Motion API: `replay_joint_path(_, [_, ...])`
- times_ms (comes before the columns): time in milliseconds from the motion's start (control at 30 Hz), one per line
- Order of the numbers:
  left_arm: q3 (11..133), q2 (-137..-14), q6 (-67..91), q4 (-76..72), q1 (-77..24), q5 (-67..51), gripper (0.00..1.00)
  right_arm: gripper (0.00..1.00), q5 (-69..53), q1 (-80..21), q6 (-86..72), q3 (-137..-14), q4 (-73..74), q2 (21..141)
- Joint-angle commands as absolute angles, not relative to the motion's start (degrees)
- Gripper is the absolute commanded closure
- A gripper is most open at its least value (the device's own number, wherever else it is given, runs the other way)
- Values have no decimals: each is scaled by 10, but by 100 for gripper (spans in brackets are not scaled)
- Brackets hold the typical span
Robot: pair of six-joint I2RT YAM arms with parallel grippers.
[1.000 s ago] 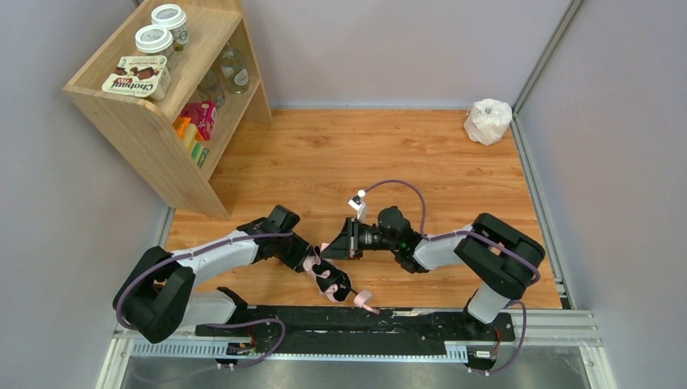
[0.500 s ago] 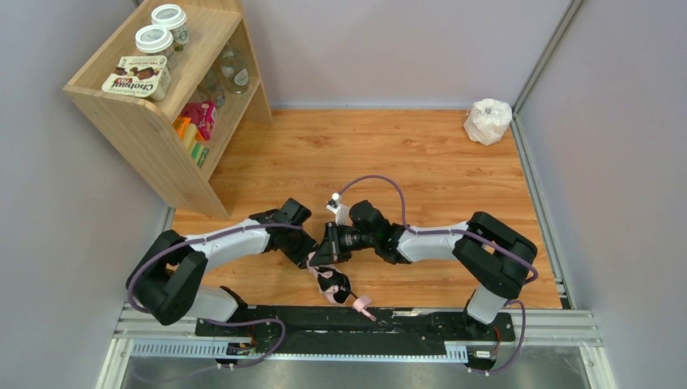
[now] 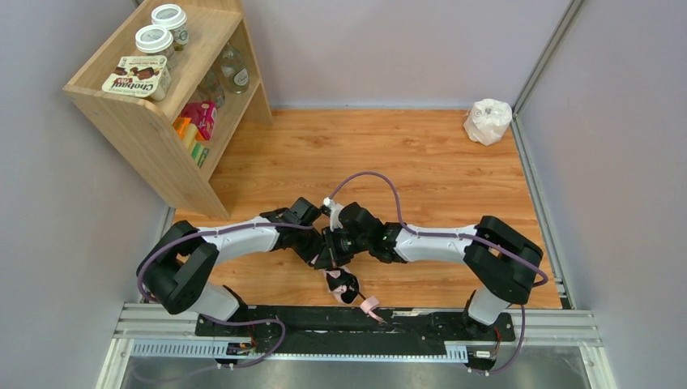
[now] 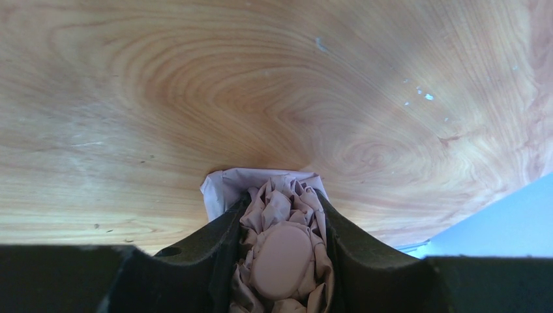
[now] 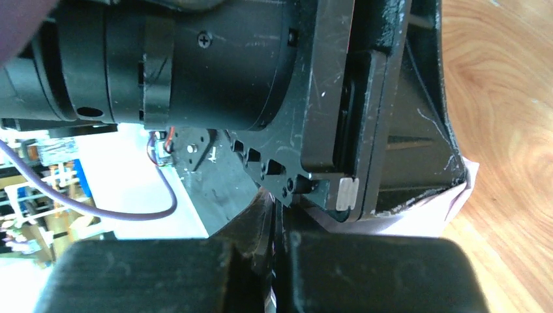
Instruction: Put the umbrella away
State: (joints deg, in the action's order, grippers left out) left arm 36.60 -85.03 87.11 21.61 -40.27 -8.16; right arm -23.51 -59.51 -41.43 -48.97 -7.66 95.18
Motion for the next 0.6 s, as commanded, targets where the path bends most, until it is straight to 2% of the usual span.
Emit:
replay_joint_path(0, [294, -950, 913, 203, -416, 87, 100, 100, -208, -628, -350, -493, -12, 941])
replay_joint_path(233, [303, -948, 885, 234, -416, 54, 100, 100, -91, -643, -269, -479, 36, 947])
replay_joint_path(300, [305, -953, 881, 241, -413, 41, 100, 100, 38, -664, -237, -471, 48, 933])
replay_joint_path(467, [304, -946, 861, 245, -410, 4, 100, 100, 179, -697, -162, -468, 59, 925])
replay_joint_path(567, [324, -947, 837, 278, -405, 10, 100, 100, 217, -725, -119, -440, 22, 917])
